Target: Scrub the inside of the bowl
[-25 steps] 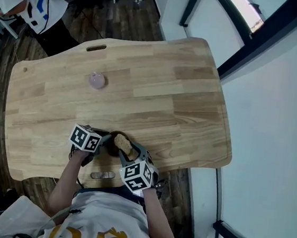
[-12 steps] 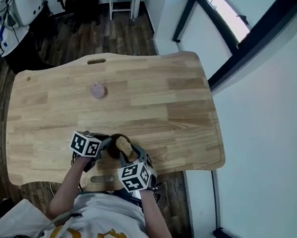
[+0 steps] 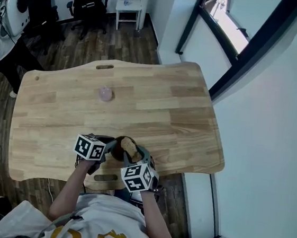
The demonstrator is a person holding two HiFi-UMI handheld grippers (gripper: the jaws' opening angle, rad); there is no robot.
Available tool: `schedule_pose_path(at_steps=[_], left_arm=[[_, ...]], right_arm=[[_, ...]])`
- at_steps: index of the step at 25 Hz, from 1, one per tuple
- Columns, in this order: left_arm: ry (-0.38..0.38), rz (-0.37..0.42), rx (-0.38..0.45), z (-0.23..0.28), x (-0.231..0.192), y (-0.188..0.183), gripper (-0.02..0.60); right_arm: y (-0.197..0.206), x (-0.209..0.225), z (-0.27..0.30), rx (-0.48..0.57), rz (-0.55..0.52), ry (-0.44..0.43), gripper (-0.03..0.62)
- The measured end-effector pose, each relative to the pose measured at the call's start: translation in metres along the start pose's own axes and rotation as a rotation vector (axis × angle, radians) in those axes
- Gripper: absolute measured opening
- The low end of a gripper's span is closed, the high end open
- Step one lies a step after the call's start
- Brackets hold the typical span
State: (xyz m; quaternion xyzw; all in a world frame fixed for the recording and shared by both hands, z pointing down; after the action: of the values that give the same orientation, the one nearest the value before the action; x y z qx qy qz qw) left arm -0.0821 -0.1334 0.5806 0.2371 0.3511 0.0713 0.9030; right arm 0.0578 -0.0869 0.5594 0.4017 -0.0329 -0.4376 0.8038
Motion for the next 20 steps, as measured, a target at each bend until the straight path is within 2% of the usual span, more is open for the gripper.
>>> schedule_pose_path(at_steps=[13,20], left_arm=[[0.044,0.035,0.051,-0.015,0.025,-0.001,0.029],[0.08,-0.005,0.066,-0.02,0.021,0.0,0.032]], right_arm=[[-0.007,-0.002,-0.011,0.025,-0.018,0.003,0.184],[-0.011,-0.005,-0.013,0.059,-0.004,-0.03,0.184]])
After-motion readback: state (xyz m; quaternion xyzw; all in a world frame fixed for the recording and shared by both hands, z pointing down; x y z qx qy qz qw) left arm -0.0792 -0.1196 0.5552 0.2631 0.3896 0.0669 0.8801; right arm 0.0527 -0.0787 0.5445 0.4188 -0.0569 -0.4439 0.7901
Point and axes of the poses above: the fingertips, and each gripper's own axes: z forward along the fingers, x to its right, y out of its underside, the point moved 7 cm from there along -z, backward along the fingers, and after that the axes turned 15 degrees about -z, right-handed, at the moved point
